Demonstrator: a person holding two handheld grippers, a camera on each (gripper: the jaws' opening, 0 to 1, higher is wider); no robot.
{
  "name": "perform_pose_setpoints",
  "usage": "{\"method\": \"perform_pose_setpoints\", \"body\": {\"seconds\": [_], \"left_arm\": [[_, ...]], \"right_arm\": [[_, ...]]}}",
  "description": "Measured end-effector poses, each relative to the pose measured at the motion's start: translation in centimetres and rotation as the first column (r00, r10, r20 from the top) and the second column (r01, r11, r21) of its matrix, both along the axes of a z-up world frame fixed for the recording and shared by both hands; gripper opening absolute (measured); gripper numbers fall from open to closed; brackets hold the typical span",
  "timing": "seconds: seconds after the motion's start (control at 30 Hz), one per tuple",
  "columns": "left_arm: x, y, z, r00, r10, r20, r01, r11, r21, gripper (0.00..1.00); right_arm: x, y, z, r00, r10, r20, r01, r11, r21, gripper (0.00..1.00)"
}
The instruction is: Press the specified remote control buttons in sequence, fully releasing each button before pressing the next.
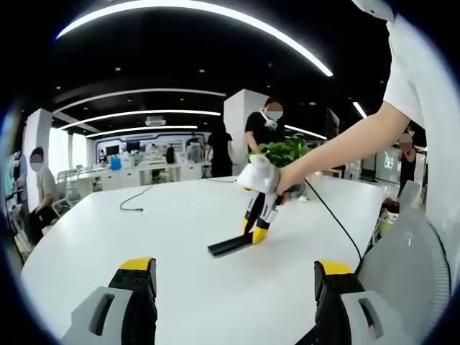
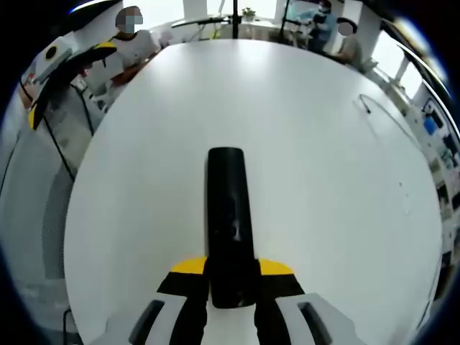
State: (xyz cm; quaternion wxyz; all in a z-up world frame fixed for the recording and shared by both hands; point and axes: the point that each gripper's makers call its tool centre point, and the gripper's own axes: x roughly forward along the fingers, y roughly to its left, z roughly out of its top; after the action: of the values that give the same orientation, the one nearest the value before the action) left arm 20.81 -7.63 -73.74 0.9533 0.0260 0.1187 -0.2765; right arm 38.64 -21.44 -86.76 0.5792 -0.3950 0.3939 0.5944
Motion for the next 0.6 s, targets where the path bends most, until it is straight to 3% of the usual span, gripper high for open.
{"method": "perform_pose_setpoints", "body": {"seconds": [0.6], "left_arm": [[0.09, 0.14, 0.08, 1.000, 0.007, 0.006, -0.007, 1.000, 0.000, 0.94]], "right_arm": [[0.41, 0.07, -0.08, 1.000, 0.011, 0.015, -0.010, 0.999, -0.036, 0.22]]}}
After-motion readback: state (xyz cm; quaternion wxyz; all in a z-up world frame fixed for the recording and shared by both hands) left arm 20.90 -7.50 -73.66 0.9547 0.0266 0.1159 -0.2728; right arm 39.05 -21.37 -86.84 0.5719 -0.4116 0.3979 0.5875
